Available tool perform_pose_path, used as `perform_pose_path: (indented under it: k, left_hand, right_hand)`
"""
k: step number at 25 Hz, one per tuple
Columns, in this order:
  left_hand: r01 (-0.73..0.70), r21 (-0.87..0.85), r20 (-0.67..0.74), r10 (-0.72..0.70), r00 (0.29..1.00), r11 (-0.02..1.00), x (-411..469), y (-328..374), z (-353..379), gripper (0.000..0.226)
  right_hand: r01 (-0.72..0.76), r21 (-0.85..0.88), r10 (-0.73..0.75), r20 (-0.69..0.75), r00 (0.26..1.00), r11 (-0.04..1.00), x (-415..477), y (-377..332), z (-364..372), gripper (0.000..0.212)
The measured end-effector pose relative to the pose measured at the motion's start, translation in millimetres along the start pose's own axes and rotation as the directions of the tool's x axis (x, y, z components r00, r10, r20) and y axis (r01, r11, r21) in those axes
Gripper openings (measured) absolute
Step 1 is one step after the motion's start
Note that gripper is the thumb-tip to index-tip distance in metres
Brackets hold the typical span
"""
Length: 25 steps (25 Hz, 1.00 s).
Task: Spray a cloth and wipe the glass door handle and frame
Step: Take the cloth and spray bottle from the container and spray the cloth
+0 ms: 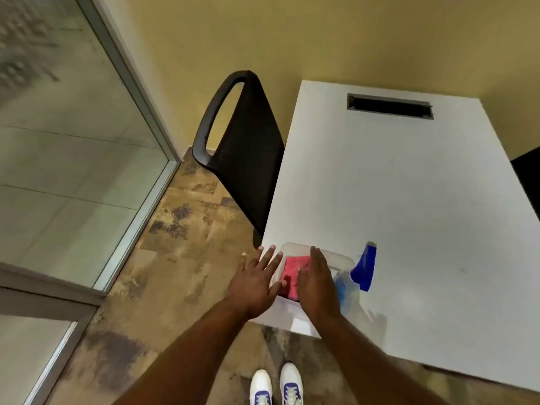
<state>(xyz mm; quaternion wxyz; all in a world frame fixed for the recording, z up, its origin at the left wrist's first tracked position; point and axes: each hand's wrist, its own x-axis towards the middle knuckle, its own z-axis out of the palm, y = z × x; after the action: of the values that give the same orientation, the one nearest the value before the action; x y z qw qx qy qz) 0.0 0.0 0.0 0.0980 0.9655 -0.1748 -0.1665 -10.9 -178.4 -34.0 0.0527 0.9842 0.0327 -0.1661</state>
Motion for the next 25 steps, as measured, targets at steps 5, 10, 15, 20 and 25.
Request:
perform_pose_path:
  k: [5,10,15,20,25]
  left_hand:
    - [-0.009,0.022,0.058,0.008,0.998,1.0,18,-4,35,0.066]
    - [0.004,0.001,0.047,-0.004,0.999,1.0,23,-11,49,0.063]
    - [0.079,-0.317,-0.025,-0.092,0.995,0.945,25,-5,35,0.076]
    - [0.079,-0.885,0.085,-0.007,0.996,0.46,26,-4,-26,0.073]
    - [0.133,-0.977,0.139,0.025,0.99,0.169,27,2,-70,0.038]
  right_hand:
    - [-0.254,0.512,0.311,-0.028,0.95,0.821,28,-15,31,0.069]
    - [-0.411,0.55,0.454,0.065,0.889,0.727,46,-25,20,0.052]
    - [-0.317,0.778,0.466,0.036,0.884,0.542,28,-35,-12,0.039]
    - [-0.059,0.961,0.444,-0.07,0.893,0.271,-9,-31,-66,0.018]
    - [0.074,0.965,0.437,-0.183,0.881,0.253,-26,-18,-105,0.032]
